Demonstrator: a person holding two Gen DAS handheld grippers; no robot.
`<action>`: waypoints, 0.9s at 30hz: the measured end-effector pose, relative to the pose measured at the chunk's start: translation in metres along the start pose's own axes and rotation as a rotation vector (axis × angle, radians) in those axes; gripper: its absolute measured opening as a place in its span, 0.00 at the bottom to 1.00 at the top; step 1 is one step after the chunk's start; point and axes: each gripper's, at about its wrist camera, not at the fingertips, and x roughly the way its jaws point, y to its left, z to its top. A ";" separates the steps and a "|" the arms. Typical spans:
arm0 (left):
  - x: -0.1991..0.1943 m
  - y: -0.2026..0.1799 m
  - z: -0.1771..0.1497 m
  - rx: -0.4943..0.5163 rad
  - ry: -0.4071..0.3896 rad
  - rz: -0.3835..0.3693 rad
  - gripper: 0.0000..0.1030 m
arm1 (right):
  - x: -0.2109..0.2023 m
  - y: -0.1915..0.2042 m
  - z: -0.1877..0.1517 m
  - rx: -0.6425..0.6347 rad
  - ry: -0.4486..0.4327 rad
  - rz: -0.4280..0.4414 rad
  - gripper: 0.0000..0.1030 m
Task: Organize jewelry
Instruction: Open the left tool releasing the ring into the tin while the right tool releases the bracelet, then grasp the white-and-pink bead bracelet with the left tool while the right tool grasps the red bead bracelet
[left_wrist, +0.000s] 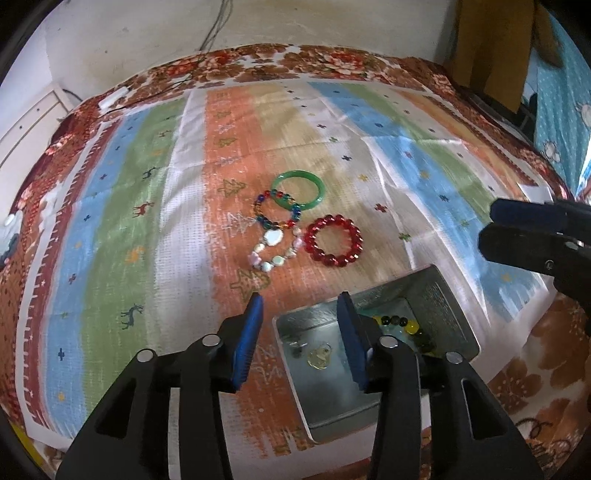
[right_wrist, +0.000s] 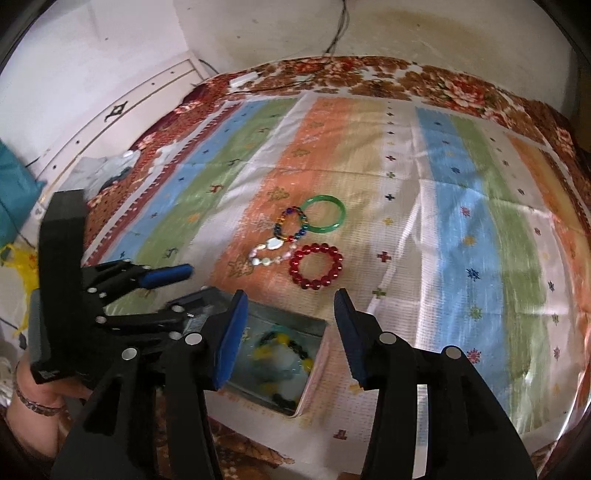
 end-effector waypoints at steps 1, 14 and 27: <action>0.000 0.004 0.001 -0.009 0.000 0.004 0.43 | 0.001 -0.002 0.001 0.003 0.003 -0.006 0.47; 0.014 0.039 0.020 -0.107 0.008 0.034 0.48 | 0.034 -0.008 0.010 -0.027 0.061 -0.068 0.54; 0.050 0.043 0.038 -0.099 0.079 0.036 0.48 | 0.069 -0.023 0.023 0.001 0.137 -0.094 0.56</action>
